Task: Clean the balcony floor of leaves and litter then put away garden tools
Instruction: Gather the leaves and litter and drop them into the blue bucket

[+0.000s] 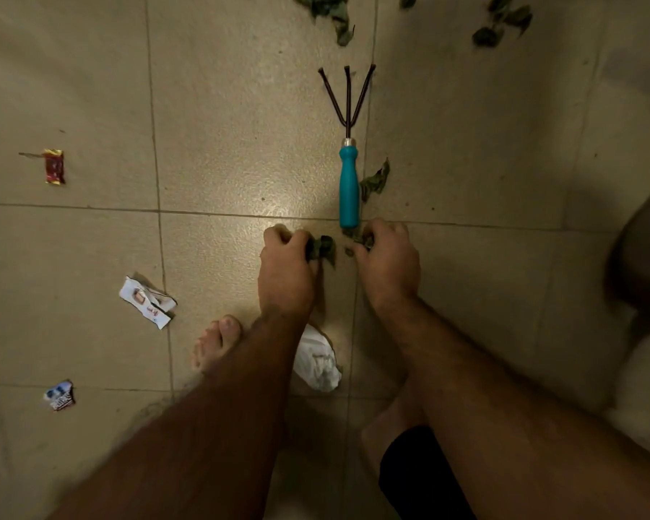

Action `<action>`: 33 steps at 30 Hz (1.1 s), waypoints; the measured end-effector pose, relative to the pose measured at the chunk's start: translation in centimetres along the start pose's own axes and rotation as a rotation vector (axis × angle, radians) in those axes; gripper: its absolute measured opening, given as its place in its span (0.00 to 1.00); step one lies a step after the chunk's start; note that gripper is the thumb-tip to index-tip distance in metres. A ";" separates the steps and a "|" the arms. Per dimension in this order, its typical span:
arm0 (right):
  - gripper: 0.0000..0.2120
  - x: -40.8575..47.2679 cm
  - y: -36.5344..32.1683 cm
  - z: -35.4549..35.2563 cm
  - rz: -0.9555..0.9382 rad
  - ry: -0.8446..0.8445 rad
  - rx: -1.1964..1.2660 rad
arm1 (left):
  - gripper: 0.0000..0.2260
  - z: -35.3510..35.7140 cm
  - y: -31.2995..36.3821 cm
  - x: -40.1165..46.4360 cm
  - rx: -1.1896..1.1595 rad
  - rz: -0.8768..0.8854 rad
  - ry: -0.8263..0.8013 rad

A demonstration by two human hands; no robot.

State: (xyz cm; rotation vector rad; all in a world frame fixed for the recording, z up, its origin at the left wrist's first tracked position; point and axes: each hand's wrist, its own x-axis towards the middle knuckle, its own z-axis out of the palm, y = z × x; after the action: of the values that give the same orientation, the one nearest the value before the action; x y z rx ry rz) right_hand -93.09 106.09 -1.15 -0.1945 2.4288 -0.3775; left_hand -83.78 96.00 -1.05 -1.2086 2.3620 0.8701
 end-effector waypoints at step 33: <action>0.20 9.4 -1.6 -6.3 0.176 0.169 0.147 | 0.17 -6.4 13.8 15.6 -0.897 0.041 0.181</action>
State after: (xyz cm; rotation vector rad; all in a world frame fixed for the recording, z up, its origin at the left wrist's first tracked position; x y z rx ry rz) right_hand -104.27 103.76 -1.64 0.1198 2.5456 -0.5078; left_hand -104.24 88.56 0.15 -1.5789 2.1544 2.0332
